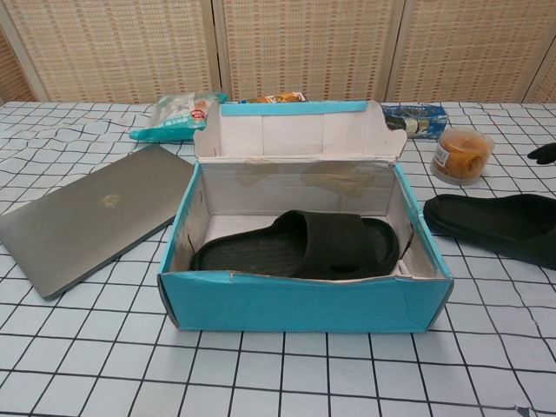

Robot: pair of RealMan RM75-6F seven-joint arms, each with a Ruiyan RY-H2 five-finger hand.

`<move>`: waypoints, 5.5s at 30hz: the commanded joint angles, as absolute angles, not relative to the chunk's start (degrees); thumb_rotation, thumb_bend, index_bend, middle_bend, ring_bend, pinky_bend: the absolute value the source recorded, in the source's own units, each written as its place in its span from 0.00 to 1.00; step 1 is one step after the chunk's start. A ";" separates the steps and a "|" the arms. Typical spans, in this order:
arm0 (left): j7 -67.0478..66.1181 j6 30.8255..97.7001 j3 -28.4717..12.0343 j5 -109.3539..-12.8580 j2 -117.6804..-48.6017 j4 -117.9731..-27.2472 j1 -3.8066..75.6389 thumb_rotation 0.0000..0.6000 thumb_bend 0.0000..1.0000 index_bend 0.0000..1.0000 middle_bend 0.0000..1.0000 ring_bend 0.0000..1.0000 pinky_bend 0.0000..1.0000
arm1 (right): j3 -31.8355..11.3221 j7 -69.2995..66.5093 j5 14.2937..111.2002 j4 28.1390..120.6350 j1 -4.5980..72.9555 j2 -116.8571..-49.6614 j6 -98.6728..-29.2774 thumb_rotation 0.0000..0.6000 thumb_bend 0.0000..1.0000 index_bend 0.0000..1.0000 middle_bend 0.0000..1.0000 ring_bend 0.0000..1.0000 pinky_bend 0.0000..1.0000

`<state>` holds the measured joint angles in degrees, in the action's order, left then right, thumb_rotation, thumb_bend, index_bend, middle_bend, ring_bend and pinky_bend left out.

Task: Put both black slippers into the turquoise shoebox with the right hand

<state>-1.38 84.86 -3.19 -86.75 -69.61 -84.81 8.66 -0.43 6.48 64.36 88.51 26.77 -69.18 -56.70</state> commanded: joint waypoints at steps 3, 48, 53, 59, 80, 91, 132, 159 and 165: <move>-1.75 84.82 -2.96 -87.13 -69.65 -84.82 8.71 1.00 0.46 0.28 0.20 0.18 0.37 | -0.65 5.88 62.33 83.58 26.53 -72.53 -53.74 1.00 0.05 0.04 0.05 0.00 0.02; -2.96 83.78 -2.72 -86.72 -70.02 -84.72 8.97 1.00 0.46 0.28 0.20 0.18 0.37 | -7.83 14.70 70.19 88.33 19.75 -75.81 -75.89 1.00 0.05 0.55 0.54 0.37 0.39; -3.01 83.89 -2.70 -86.83 -70.09 -84.63 8.95 1.00 0.45 0.28 0.20 0.18 0.37 | -8.12 16.48 80.14 95.78 20.16 -77.19 -82.82 1.00 0.05 0.56 0.56 0.39 0.41; -2.63 83.90 -2.64 -87.03 -70.01 -84.50 9.00 1.00 0.45 0.28 0.20 0.18 0.37 | -8.95 23.33 88.47 96.99 24.49 -83.76 -83.22 1.00 0.07 0.59 0.59 0.41 0.44; 0.82 84.42 -2.98 -86.90 -69.13 -84.67 8.77 1.00 0.46 0.28 0.20 0.18 0.37 | -9.34 22.66 101.59 50.17 36.77 -115.82 -86.66 1.00 0.21 0.65 0.62 0.45 0.47; 1.46 84.42 -2.98 -87.04 -68.98 -84.89 8.80 1.00 0.46 0.28 0.21 0.18 0.37 | -8.06 9.61 98.55 28.30 38.97 -125.71 -84.22 1.00 0.21 0.65 0.63 0.45 0.47; 0.34 83.56 -2.79 -86.96 -69.42 -84.28 9.20 1.00 0.46 0.28 0.21 0.18 0.37 | -9.67 6.52 87.35 44.36 37.99 -114.52 -72.44 1.00 0.08 0.17 0.12 0.00 0.01; -0.16 83.01 -3.10 -85.80 -69.71 -84.09 9.23 1.00 0.46 0.29 0.21 0.18 0.37 | -16.63 2.12 63.97 95.11 38.01 -86.80 -52.50 1.00 0.06 0.15 0.07 0.00 0.01; -0.02 83.12 -3.12 -85.81 -69.57 -84.13 9.18 1.00 0.46 0.29 0.21 0.18 0.37 | -18.27 -1.31 65.92 95.72 39.55 -88.64 -53.15 1.00 0.19 0.38 0.34 0.18 0.36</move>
<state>-0.02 83.07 -3.10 -85.78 -69.57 -84.18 9.20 -17.55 -1.77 65.03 95.47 38.66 -87.68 -52.60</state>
